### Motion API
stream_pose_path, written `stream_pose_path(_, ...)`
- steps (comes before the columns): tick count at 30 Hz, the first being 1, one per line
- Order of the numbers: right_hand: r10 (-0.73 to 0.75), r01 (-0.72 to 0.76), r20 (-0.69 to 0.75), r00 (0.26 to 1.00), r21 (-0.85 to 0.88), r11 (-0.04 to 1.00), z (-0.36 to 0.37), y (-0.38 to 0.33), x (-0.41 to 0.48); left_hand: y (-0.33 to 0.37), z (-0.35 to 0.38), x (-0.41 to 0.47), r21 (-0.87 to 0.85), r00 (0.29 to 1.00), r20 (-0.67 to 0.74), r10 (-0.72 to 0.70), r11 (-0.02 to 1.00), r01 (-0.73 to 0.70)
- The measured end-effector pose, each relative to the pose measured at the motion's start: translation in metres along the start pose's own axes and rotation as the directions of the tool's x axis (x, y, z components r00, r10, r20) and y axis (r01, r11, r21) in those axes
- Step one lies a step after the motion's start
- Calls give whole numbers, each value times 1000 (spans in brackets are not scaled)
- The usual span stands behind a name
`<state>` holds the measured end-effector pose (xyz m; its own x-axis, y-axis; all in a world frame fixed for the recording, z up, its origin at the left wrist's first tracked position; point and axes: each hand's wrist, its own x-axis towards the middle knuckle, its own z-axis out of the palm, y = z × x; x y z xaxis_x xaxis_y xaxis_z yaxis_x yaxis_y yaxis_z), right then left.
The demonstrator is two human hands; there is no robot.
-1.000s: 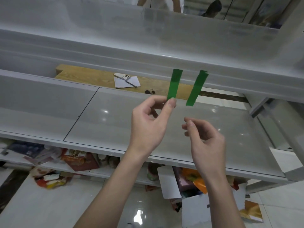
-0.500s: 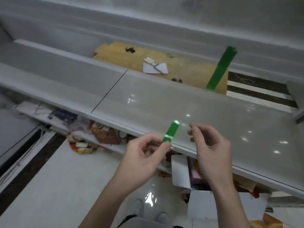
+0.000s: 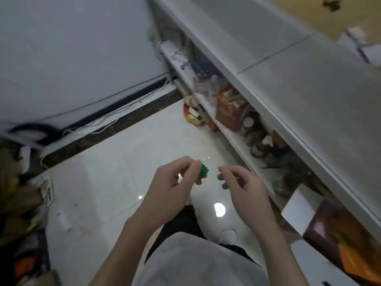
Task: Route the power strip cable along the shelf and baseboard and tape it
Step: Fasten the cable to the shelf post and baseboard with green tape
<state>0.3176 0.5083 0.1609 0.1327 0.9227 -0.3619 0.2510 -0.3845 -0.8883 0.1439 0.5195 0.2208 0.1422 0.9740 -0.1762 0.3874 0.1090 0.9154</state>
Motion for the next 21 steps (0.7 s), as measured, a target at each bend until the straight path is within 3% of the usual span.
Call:
stream_pose_path(6,47,-74,341,939,66,995,80,-61,35,-20,-76,5,-30,983,-181,-21,999,16)
stream_pose_path(9,6,-66,441,898,121,990,127,-97,55,-39,-124,14,-51,967,-248,-49,998,37)
stream_pose_path(16,-83,48,486,870,84,995,237,-163,108,-96,-238,45,-59,932,-352,-90,996,74)
stream_pose_path(21,-129,134,459,879,22,991,301,-196,148,-131,-304,74,4,890,-417,-185,979,205)
